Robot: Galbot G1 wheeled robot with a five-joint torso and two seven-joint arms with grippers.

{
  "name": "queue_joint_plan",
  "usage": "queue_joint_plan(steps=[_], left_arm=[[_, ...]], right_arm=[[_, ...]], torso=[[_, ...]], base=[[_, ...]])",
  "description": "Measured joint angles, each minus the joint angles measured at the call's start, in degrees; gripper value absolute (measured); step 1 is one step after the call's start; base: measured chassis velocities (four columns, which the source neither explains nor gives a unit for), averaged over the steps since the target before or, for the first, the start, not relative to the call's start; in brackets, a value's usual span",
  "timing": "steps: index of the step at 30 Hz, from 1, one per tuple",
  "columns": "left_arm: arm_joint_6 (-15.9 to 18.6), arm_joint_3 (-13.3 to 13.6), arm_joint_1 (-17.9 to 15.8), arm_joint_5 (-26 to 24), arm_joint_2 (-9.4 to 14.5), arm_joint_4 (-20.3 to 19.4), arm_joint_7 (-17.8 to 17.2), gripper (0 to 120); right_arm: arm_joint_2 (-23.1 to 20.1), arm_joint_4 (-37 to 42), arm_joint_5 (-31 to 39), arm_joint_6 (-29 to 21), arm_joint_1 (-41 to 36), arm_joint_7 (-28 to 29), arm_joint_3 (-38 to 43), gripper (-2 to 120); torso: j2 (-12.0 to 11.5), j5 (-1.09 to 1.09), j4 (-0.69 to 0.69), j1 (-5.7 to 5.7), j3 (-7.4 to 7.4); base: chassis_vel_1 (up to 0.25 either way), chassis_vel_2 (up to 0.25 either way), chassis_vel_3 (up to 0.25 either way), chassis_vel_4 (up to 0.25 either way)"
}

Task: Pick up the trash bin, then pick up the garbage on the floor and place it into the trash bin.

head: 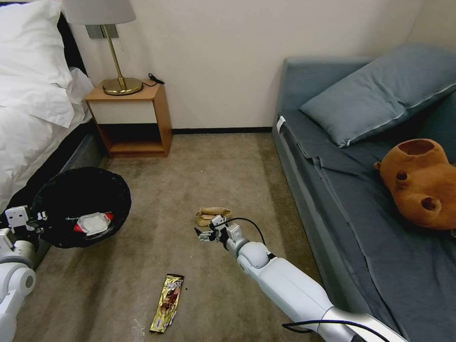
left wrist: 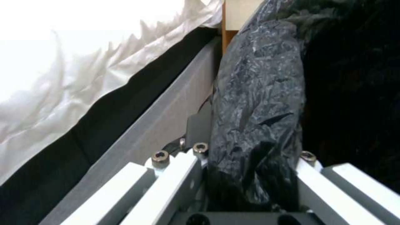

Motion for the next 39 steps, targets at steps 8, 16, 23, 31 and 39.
queue_joint_plan(steps=[8, 16, 23, 31, 39], left_arm=[[-0.05, -0.02, -0.09, -0.12, 0.18, 0.15, 0.08, 3], [-0.58, -0.16, 0.10, -0.26, 0.25, 0.67, 0.52, 3], [-0.92, -0.27, 0.27, -0.27, 0.19, 0.99, 0.81, 3], [-1.12, -0.32, 0.35, -0.34, 0.21, 1.21, 0.98, 3], [-1.13, -0.27, -0.06, -0.35, 0.21, 1.62, 1.00, 3]], right_arm=[[0.27, -0.74, -0.35, 0.27, 0.02, -0.10, 0.08, 100], [0.42, -0.91, -0.96, 0.47, -0.55, -0.16, 0.27, 100], [0.29, -0.92, -1.04, 0.48, -0.68, -0.19, 0.21, 100], [0.35, -1.08, -1.15, 0.53, -0.86, -0.21, 0.20, 100], [-0.42, -0.60, -1.17, 0.43, -0.93, -0.81, -0.60, 100]], torso=[[0.01, 0.00, 0.00, 0.00, 0.00], [0.01, 0.01, 0.00, 0.00, 0.01], [0.01, 0.01, 0.00, 0.00, 0.00], [0.01, 0.01, 0.00, 0.00, 0.00], [0.01, 0.02, 0.01, 0.00, 0.00]], base=[[-0.072, 0.071, 0.075, -0.072], [-0.070, 0.080, 0.078, -0.079], [-0.070, 0.064, 0.061, -0.067], [-0.085, 0.065, 0.066, -0.071], [-0.076, 0.075, 0.078, -0.076]])
